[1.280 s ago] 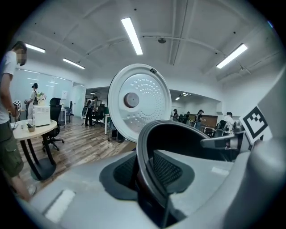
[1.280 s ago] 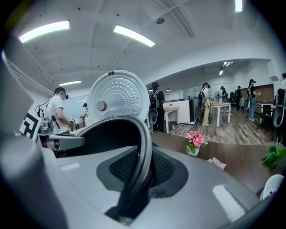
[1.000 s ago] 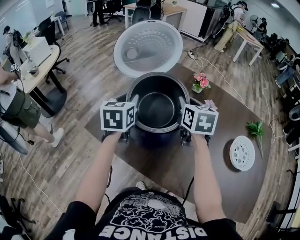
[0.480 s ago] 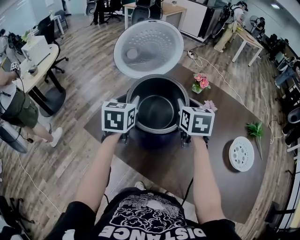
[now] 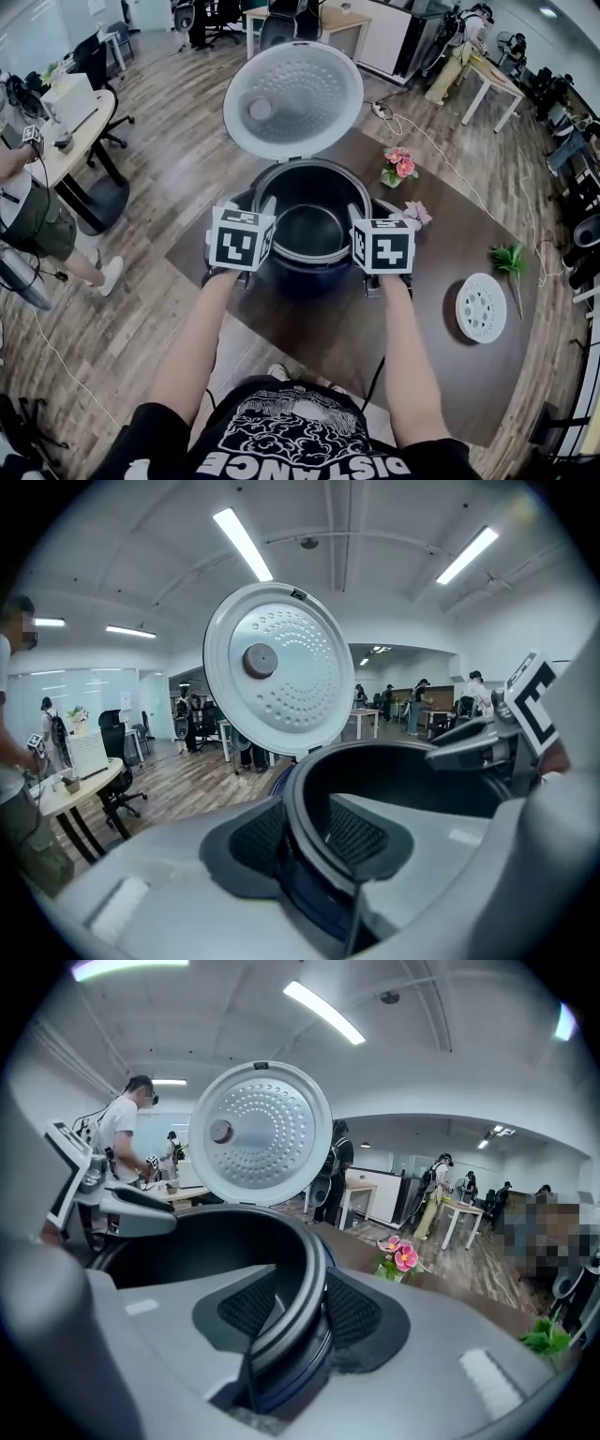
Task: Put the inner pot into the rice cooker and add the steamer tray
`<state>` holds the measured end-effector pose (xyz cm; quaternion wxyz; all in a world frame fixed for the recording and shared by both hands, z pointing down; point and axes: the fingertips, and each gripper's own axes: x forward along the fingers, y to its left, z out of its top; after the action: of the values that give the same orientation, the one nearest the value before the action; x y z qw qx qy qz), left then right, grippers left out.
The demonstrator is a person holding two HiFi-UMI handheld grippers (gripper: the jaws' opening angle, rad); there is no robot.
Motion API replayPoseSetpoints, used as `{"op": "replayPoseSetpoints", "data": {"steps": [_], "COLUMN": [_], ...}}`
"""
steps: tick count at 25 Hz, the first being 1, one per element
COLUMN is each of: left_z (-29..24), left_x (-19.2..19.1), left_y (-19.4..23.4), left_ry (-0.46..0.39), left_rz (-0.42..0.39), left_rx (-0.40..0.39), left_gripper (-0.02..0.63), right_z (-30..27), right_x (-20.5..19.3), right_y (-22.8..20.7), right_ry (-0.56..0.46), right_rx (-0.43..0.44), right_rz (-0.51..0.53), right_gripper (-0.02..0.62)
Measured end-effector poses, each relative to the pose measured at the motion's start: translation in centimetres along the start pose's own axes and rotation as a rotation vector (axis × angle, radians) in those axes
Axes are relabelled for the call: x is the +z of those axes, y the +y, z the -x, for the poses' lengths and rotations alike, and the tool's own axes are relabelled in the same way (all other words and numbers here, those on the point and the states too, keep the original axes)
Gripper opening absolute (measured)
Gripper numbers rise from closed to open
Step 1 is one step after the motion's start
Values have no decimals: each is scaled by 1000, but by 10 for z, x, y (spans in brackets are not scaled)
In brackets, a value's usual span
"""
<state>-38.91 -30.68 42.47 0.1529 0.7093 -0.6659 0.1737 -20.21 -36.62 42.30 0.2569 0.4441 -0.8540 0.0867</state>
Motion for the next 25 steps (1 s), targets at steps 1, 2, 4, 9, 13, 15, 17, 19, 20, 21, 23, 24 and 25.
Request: {"op": "replayPoseSetpoints", "data": {"steps": [1,2,4,9,13,15,17,19,20,21,23,24,25], "left_z": [-1,-2,-2,4,13,18,23,26,26,26,25,25,24], "left_x": [1,1,1,2,13,19,27,36,40,42,47,50,53], "left_y": [0,0,3,6,3,5,1,-7,-13,-18,-30,-37,-45], "left_ry": [-2,-2,1,6,-19,-39,-58,-77,-85,-91,-99,-103,-107], "left_rz": [-3,-4,2,18,19,25,23,17,15,15,17,15,11], "left_rx": [1,1,-1,-12,-6,4,6,-7,-16,-27,-52,-65,-79], "left_gripper": [149,149,149,149,149,149,149,149,149,149,149,149,149], "right_z": [0,-1,-2,1,14,21,29,37,40,43,50,54,59], "right_x": [0,1,2,6,6,7,8,8,7,5,0,-2,-5], "right_y": [-1,-1,1,6,3,2,-2,-8,-11,-15,-23,-28,-33], "right_ry": [-7,-12,-18,-60,-94,-108,-123,-136,-139,-141,-141,-141,-141], "right_rx": [2,7,14,46,56,61,60,54,50,46,29,19,10], "right_rz": [-3,-9,-16,-88,-124,-132,-143,-151,-155,-157,-162,-165,-170], "right_gripper": [173,173,173,173,173,173,173,173,173,173,173,173,173]}}
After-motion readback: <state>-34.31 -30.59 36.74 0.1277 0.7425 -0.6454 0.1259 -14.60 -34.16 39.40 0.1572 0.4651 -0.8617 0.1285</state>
